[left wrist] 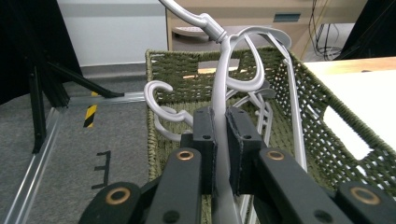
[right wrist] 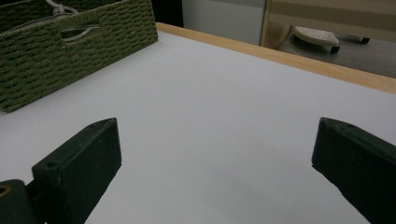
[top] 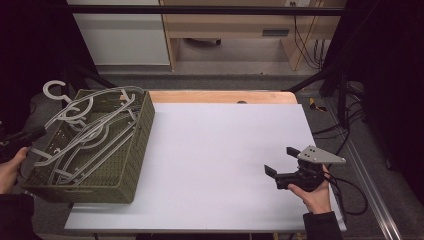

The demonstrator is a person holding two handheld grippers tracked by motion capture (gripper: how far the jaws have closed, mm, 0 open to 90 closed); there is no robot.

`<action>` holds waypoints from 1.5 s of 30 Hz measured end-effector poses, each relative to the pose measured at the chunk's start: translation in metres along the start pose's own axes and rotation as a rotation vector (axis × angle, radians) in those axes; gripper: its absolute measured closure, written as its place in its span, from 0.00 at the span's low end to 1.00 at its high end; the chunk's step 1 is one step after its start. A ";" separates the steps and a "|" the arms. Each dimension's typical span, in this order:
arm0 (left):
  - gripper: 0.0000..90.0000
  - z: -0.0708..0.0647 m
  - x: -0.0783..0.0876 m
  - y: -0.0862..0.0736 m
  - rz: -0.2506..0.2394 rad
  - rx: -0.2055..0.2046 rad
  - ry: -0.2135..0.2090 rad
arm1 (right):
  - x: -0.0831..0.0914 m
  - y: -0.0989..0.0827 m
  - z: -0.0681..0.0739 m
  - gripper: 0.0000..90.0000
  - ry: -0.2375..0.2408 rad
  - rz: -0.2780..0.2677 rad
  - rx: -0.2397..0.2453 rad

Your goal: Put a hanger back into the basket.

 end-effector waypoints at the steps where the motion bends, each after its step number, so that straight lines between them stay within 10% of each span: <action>1: 0.92 0.000 -0.002 -0.001 0.003 -0.002 0.002 | 0.000 0.000 0.000 0.02 0.002 0.000 0.001; 14: 0.92 -0.012 -0.029 -0.022 0.056 -0.052 0.031 | -0.001 -0.001 0.000 0.02 0.002 0.001 0.002; 26: 0.92 -0.007 -0.036 -0.039 0.089 -0.020 0.026 | -0.002 -0.001 0.001 0.02 0.004 0.003 0.004; 38: 0.90 -0.013 -0.047 -0.059 0.330 -0.128 0.076 | 0.001 0.000 0.001 0.02 0.005 -0.003 0.004; 45: 0.84 -0.015 -0.040 -0.051 0.251 -0.073 0.020 | 0.001 0.001 0.001 0.02 0.009 -0.003 0.006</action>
Point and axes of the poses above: each handheld gripper's, and its own axes: x roughly backward along the jaws, y roughly out of its top, z roughly to its left, the point moved 10 cm from there along -x, roughly forward along the jaws, and after that the axes turned 4 degrees about -x, right-handed, at the moved point
